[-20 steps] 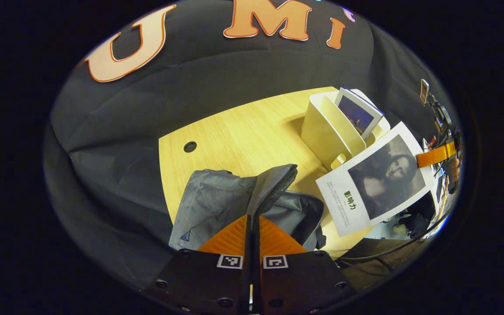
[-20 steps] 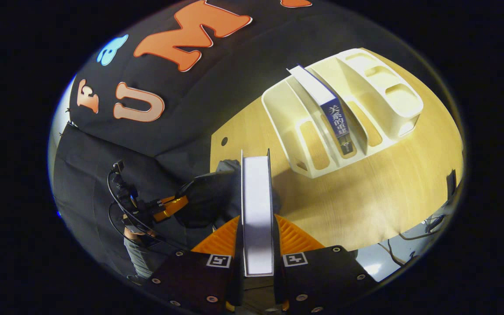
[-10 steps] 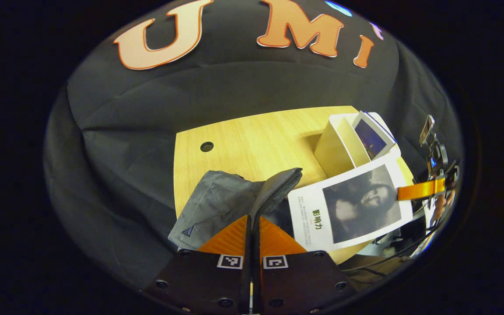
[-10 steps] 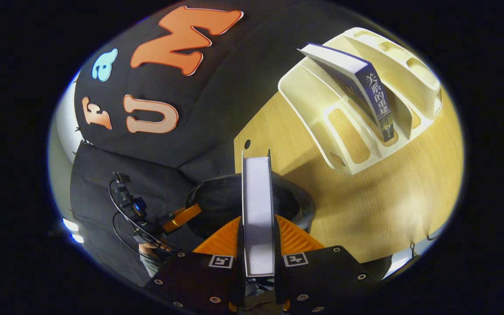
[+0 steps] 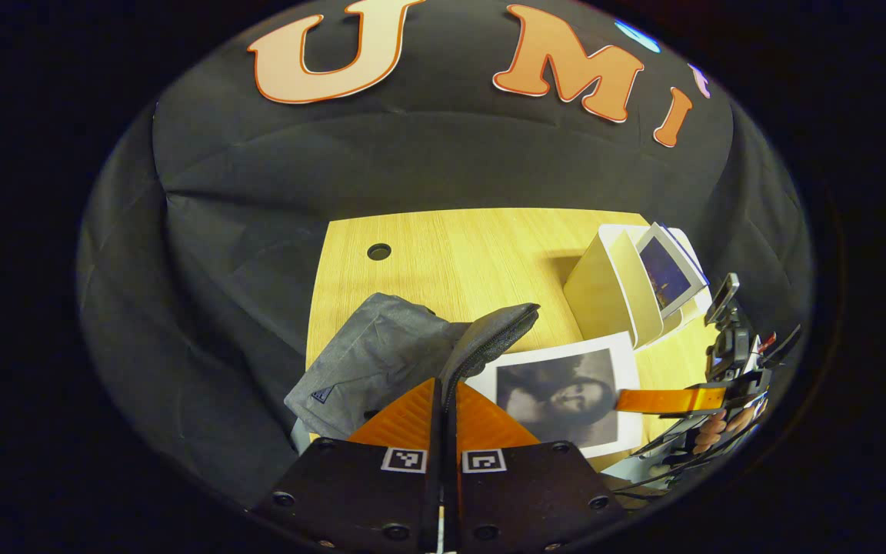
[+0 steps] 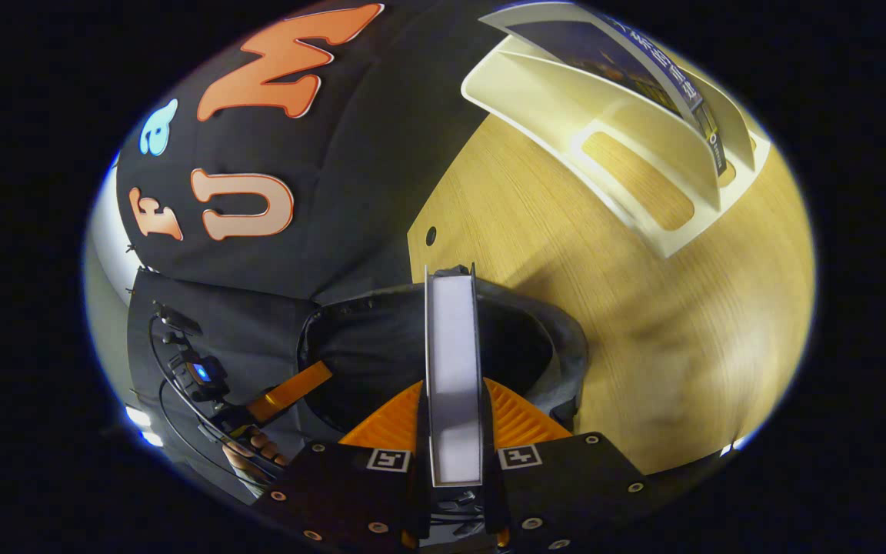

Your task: Open the schoolbag, grab two books from the bookshelf and put them into the schoolbag.

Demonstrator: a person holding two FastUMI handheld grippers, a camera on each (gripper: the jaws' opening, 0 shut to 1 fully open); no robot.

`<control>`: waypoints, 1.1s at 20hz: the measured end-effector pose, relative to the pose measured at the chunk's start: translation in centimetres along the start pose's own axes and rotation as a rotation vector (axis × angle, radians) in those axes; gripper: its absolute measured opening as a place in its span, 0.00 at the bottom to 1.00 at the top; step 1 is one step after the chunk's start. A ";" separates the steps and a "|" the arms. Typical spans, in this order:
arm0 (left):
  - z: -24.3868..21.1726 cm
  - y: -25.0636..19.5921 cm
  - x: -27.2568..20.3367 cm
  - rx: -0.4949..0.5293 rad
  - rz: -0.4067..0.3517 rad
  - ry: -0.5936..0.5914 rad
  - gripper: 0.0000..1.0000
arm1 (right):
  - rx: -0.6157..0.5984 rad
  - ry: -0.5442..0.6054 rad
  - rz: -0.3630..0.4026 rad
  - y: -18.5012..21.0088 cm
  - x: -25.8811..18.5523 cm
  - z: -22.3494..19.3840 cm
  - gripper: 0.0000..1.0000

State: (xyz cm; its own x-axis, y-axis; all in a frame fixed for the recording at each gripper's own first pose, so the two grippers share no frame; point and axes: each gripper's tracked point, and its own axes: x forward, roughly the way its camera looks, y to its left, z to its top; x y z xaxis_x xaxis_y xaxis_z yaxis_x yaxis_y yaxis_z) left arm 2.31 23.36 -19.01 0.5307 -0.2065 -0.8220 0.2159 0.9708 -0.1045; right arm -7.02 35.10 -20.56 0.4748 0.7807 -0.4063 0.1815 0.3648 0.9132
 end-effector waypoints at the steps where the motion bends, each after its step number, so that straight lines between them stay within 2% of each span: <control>1: -0.1 -0.4 -0.2 0.004 -0.006 -0.004 0.02 | 0.018 -0.002 0.004 -0.1 0.6 -0.3 0.27; 4: -0.4 -1.4 -0.8 -0.007 -0.030 -0.014 0.03 | 0.086 -0.047 0.035 0.9 2.8 -0.5 0.27; 8: -1.1 -1.9 -1.0 -0.008 -0.057 -0.015 0.03 | 0.090 -0.085 0.033 1.0 6.1 -0.9 0.27; 13: -2.0 -2.8 -0.9 -0.027 -0.097 -0.006 0.03 | 0.068 -0.126 -0.023 1.3 8.9 -1.7 0.28; 17: -1.4 -2.6 -1.0 0.002 -0.086 -0.020 0.03 | 0.086 -0.107 -0.032 1.9 10.7 -2.5 0.32; 18: -1.3 -2.7 -1.0 0.004 -0.087 -0.024 0.03 | 0.081 -0.095 -0.035 2.0 11.4 -2.9 0.22; 19: -1.5 -2.9 -1.0 0.007 -0.093 -0.019 0.03 | 0.074 -0.077 -0.041 2.0 11.8 -3.6 0.33; 21: -1.7 -3.1 -0.9 0.016 -0.095 -0.019 0.03 | 0.052 -0.013 -0.081 1.9 12.4 -4.9 0.35; 22: -1.7 -2.9 -0.9 0.013 -0.088 -0.018 0.03 | 0.016 0.036 -0.124 1.4 12.3 -5.9 0.40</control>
State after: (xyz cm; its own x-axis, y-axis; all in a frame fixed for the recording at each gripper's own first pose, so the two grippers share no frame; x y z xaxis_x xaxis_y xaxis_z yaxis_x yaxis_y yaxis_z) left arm -0.20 20.92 -18.94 0.5241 -0.2931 -0.7996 0.2729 0.9472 -0.1683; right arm -6.04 48.25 -24.50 0.4170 0.7479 -0.5164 0.2509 0.4513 0.8564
